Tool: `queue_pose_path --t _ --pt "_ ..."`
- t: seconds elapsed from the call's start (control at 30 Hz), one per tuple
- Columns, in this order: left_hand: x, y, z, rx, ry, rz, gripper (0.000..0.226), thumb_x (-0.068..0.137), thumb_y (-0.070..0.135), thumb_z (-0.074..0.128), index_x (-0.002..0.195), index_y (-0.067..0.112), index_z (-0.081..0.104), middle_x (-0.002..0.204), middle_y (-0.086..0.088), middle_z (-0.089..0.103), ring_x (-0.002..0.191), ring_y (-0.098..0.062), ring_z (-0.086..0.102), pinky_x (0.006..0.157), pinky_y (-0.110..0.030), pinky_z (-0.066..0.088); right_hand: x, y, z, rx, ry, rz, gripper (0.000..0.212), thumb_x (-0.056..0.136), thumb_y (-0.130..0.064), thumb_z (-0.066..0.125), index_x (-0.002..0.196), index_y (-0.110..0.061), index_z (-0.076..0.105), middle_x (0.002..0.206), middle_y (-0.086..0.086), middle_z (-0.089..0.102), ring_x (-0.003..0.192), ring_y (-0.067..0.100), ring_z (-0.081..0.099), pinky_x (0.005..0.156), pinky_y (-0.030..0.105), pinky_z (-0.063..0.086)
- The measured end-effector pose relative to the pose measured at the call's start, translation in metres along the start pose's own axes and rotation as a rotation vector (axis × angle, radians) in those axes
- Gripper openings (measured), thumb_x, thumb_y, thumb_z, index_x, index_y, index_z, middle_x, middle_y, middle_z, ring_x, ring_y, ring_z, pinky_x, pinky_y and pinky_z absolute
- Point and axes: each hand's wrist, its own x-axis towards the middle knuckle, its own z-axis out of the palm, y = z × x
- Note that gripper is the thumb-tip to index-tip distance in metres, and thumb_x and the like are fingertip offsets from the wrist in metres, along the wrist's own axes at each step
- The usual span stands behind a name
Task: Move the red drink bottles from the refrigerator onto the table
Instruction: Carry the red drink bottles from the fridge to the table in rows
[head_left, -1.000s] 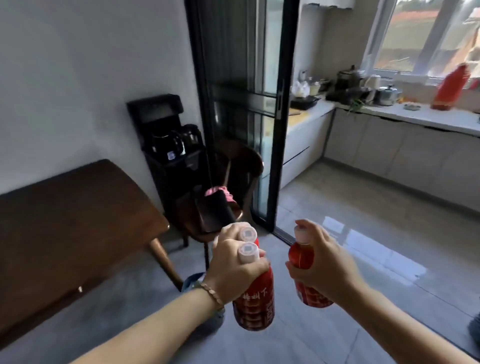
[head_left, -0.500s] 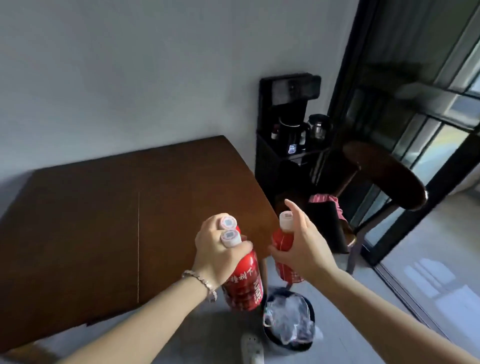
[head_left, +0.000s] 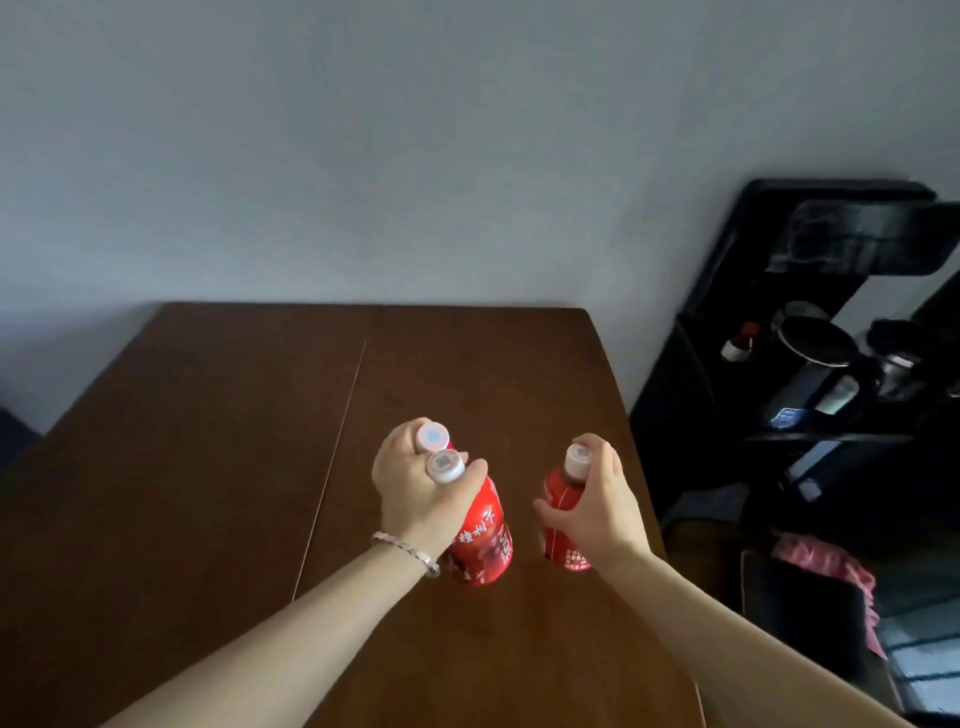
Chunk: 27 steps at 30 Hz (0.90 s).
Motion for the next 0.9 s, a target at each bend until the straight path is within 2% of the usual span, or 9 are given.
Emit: queue_pose_path --t 0.07,0.2,0.37,0.47,0.53,0.63,0.77,0.83,0.9 --pt "0.035 -0.009 0.018 0.016 0.039 -0.036 0.029 0.066 0.017 0.079 0.078 0.022 0.054 0.087 0.026 0.043 0.100 -0.022 0.056 0.096 -0.047 0.045 0.038 0.004 0.016 0.035 -0.001 0.057 0.069 0.076 -0.024 0.078 0.128 -0.026 0.032 0.132 -0.001 0.046 0.120 0.017 0.052 0.094 0.031 0.049" --pt "0.093 -0.022 0.057 0.056 0.042 -0.071 0.041 0.069 0.019 0.077 0.062 0.038 0.041 0.087 0.026 0.039 0.108 -0.026 0.053 0.100 -0.050 0.040 0.109 0.018 0.040 0.070 0.042 0.145 0.071 0.076 -0.023 0.078 0.130 -0.024 0.032 0.136 0.002 0.045 0.123 0.020 0.051 0.095 0.034 0.050" --pt "0.156 -0.036 0.111 0.075 0.063 -0.037 0.040 0.061 0.022 0.074 0.058 0.040 0.039 0.090 0.006 0.052 0.102 -0.033 0.056 0.094 -0.057 0.042 0.207 0.026 0.051 0.028 0.099 0.133 0.070 0.076 -0.025 0.078 0.131 -0.024 0.034 0.136 0.000 0.044 0.124 0.020 0.050 0.095 0.033 0.050" --pt "0.189 -0.053 0.146 0.135 0.036 -0.020 0.020 0.061 0.018 0.080 0.063 0.018 0.059 0.096 -0.012 0.062 0.102 -0.038 0.057 0.091 -0.063 0.042 0.270 0.027 0.055 0.001 0.138 0.086 0.069 0.076 -0.026 0.078 0.131 -0.023 0.034 0.135 0.001 0.044 0.124 0.020 0.049 0.094 0.031 0.049" --pt "0.208 -0.063 0.167 0.230 0.012 0.014 0.031 0.061 0.035 0.072 0.068 0.005 0.069 0.099 -0.012 0.064 0.105 -0.036 0.057 0.092 -0.064 0.041 0.306 0.029 0.058 0.010 0.167 0.054 0.069 0.077 -0.025 0.077 0.130 -0.022 0.035 0.134 0.002 0.043 0.124 0.021 0.048 0.095 0.031 0.048" --pt "0.231 -0.074 0.195 0.297 -0.033 0.006 0.047 0.060 0.049 0.066 0.072 0.004 0.073 0.107 -0.010 0.063 0.114 -0.032 0.052 0.098 -0.061 0.037 0.345 0.037 0.062 0.008 0.179 0.032 0.069 0.077 -0.024 0.077 0.131 -0.020 0.034 0.136 0.004 0.041 0.125 0.022 0.047 0.097 0.033 0.047" --pt "0.252 -0.083 0.219 0.340 -0.045 0.057 0.052 0.060 0.059 0.059 0.063 0.009 0.071 0.098 -0.009 0.063 0.106 -0.034 0.057 0.093 -0.062 0.040 0.365 0.048 0.073 0.034 0.192 0.020 0.066 0.080 -0.026 0.074 0.132 -0.016 0.034 0.136 0.006 0.040 0.126 0.023 0.045 0.099 0.034 0.046" --pt "0.254 -0.083 0.226 0.336 -0.032 0.070 0.043 0.057 0.052 0.068 0.059 0.010 0.068 0.096 -0.010 0.063 0.106 -0.035 0.057 0.093 -0.064 0.037 0.359 0.050 0.076 0.019 0.296 -0.106 0.062 0.081 -0.024 0.072 0.130 -0.011 0.035 0.134 0.011 0.040 0.128 0.027 0.041 0.104 0.043 0.043" --pt "0.253 -0.085 0.230 0.355 -0.042 0.078 0.046 0.055 0.056 0.067 0.061 0.011 0.069 0.104 -0.009 0.062 0.113 -0.034 0.053 0.099 -0.064 0.031 0.343 0.048 0.076 -0.070 0.433 -0.383 0.058 0.075 -0.013 0.066 0.125 -0.007 0.038 0.127 0.015 0.041 0.123 0.029 0.037 0.103 0.047 0.039"
